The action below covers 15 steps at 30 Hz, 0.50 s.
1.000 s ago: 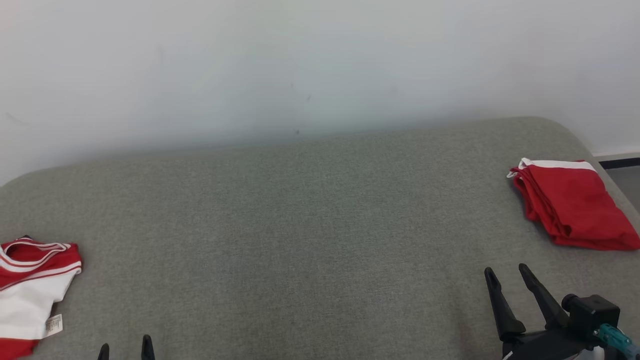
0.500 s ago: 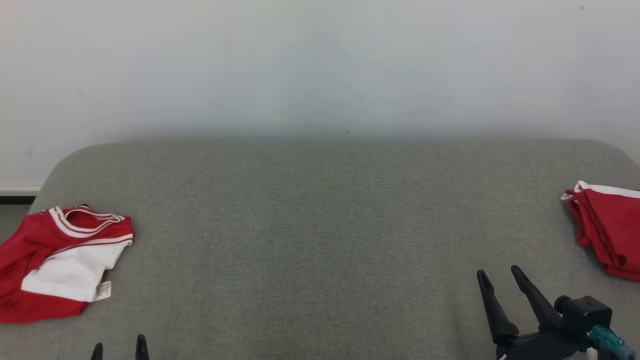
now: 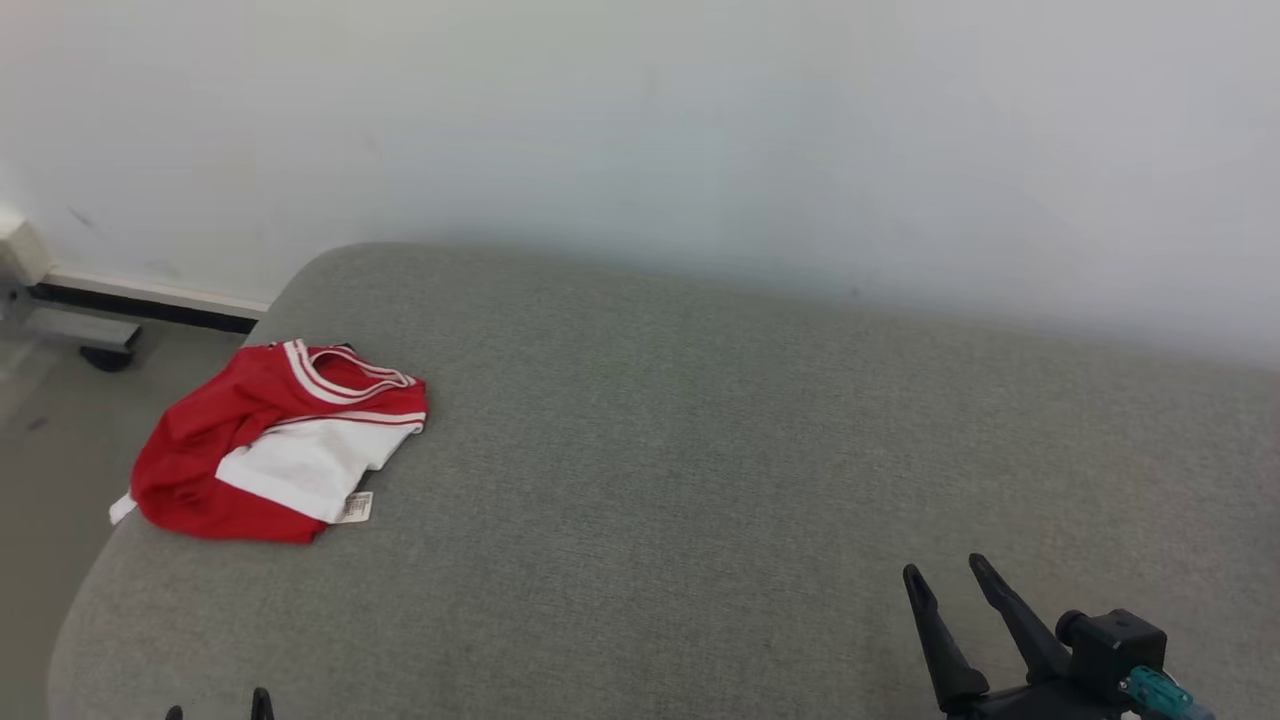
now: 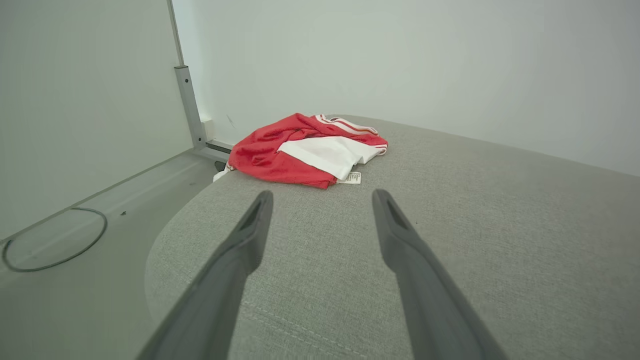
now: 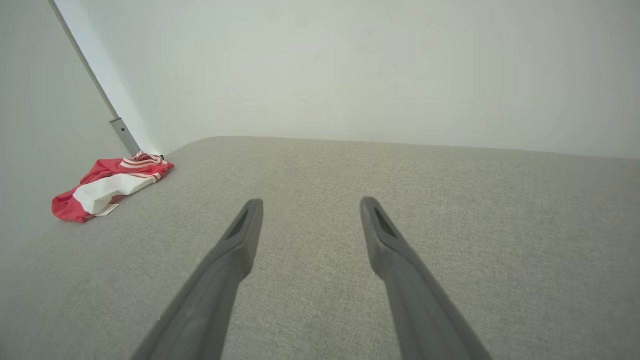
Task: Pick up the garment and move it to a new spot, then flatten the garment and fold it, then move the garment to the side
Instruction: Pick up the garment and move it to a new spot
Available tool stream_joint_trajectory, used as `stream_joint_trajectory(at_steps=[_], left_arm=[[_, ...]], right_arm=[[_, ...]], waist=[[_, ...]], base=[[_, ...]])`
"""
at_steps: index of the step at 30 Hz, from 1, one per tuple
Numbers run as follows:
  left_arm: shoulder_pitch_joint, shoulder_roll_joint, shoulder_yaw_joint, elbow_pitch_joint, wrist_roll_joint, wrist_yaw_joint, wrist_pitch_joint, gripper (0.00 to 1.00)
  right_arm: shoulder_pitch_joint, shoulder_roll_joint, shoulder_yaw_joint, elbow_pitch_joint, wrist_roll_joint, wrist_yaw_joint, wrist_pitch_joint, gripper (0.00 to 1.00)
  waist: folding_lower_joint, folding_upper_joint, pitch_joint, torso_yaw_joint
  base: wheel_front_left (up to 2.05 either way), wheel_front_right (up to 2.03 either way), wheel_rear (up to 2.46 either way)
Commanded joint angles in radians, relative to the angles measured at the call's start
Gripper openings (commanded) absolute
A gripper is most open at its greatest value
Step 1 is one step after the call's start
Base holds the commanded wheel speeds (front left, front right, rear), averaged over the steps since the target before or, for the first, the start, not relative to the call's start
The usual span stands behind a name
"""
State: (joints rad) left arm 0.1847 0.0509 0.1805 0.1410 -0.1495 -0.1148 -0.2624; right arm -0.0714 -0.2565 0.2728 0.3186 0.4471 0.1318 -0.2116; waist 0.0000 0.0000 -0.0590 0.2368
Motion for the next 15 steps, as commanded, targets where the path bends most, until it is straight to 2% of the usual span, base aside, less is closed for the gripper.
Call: stream_joint_trajectory(at_steps=[1,15], left_arm=[[0.016,-0.001,0.007,-0.001,0.013,-0.004,-0.003,1.0],[0.056,-0.001,0.014,-0.028,0.0,0.018,-0.003,1.0]], right_arm=[[-0.006,0.008,0.012,0.005,0.006,-0.003,-0.006,1.0],[-0.028,0.019,0.098,0.042,0.007,-0.003,-0.015,1.0]], waist=[[0.0,0.0,-0.013,0.083],[0.0,0.0,-0.02,0.185]], base=[[0.0,0.0,0.0],[0.0,0.0,0.0]])
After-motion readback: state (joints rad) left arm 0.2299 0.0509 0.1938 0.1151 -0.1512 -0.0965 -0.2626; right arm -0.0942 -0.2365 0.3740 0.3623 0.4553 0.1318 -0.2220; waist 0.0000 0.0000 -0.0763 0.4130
